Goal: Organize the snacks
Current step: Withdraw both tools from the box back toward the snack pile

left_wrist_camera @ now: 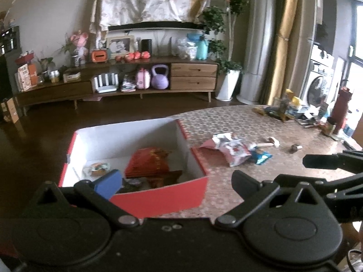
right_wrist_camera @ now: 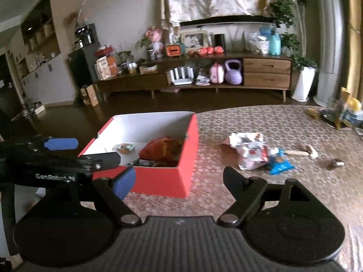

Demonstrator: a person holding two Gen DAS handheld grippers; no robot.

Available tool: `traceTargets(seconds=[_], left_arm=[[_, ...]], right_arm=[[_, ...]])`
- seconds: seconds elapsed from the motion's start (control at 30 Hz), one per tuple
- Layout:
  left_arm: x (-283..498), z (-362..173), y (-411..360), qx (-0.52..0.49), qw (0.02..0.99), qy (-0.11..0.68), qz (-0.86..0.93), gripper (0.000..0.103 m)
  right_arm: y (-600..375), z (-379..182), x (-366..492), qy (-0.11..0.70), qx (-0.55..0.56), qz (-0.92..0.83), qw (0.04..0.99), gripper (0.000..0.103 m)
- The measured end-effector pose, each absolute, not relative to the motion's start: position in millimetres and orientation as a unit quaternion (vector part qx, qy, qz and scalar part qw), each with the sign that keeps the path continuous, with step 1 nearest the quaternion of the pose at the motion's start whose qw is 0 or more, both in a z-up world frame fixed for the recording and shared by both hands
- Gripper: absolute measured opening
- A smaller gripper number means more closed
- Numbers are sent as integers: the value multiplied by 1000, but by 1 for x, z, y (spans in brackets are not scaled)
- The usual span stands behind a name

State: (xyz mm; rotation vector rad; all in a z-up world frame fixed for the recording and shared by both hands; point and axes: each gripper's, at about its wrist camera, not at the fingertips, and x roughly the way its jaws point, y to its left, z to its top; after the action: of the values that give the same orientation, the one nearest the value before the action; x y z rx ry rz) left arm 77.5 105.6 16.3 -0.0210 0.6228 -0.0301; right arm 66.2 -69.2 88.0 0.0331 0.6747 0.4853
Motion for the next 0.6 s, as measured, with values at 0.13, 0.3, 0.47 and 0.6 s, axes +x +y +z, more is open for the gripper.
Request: traceTargets(seconds=[0.13,0.3,0.47,0.6], left_arm=[[75,17,86,-16,952,304,-32,103],[80,11,65,-39,949,307,-55,103],[97,1,44,-53,945,318,-61,103],[115,-4,19,-36,945,319,-58,103]], right_arm=[[-101,86,60,324,28,215,921,84],[-139,82,56,322,36,197,925,84],[-172,74,59,318,29,174,932,84],[-195,65,69,320,30,154,934,84]])
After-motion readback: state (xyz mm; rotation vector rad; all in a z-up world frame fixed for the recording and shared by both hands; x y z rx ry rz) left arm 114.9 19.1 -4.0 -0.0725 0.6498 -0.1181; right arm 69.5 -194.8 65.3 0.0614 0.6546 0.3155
